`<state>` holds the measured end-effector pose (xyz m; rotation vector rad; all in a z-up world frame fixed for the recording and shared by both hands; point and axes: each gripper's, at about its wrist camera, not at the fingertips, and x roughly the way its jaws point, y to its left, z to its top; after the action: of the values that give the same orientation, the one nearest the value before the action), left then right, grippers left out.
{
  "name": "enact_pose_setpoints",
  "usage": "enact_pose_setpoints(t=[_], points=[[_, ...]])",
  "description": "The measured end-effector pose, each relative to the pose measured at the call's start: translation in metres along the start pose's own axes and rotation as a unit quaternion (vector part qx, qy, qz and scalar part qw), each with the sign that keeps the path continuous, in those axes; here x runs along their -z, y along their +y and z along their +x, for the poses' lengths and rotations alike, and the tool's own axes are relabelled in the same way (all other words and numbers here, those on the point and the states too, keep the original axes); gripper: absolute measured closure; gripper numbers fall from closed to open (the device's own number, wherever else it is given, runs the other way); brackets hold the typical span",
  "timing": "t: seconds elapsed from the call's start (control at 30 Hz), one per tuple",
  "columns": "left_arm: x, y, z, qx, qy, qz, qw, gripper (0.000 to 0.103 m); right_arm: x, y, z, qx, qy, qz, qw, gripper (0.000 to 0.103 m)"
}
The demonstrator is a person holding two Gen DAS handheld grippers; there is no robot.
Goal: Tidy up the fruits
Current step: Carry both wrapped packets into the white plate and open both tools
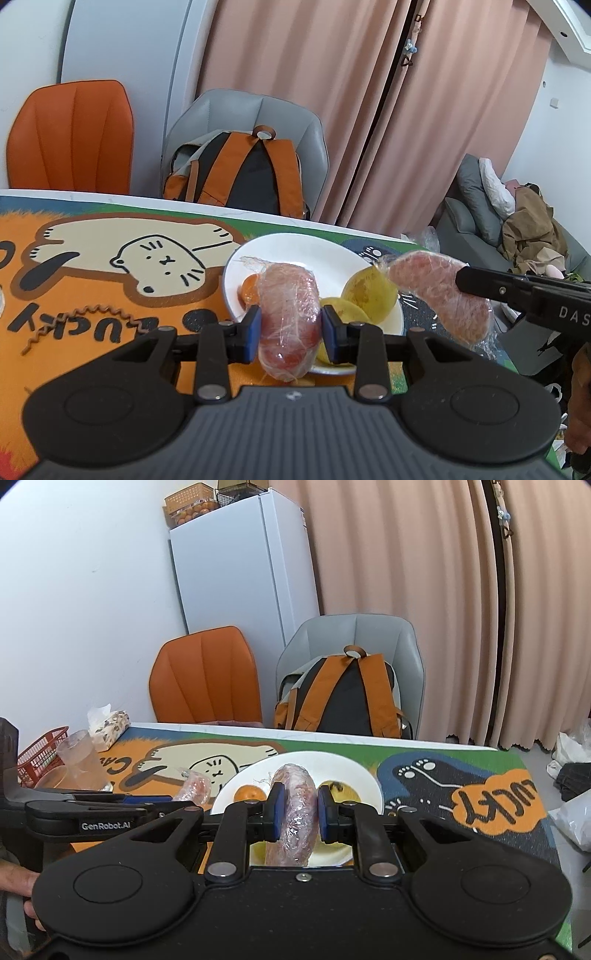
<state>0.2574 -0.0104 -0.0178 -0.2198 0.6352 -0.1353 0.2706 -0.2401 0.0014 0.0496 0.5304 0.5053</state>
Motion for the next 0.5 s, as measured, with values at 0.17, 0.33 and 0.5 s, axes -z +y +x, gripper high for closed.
enact_pose_setpoints(t=[0.17, 0.33, 0.5], points=[[-0.007, 0.0, 0.013, 0.003, 0.004, 0.0, 1.0, 0.07, -0.008, -0.001, 0.01, 0.002, 0.0, -0.001, 1.0, 0.086], [-0.014, 0.0, 0.026, 0.007, 0.008, 0.003, 0.9999, 0.07, -0.016, -0.001, 0.021, -0.001, 0.001, 0.002, 1.0, 0.086], [-0.022, 0.002, 0.042, 0.01, 0.013, 0.001, 0.9999, 0.07, -0.026, -0.001, 0.032, -0.003, 0.001, -0.001, 1.0, 0.086]])
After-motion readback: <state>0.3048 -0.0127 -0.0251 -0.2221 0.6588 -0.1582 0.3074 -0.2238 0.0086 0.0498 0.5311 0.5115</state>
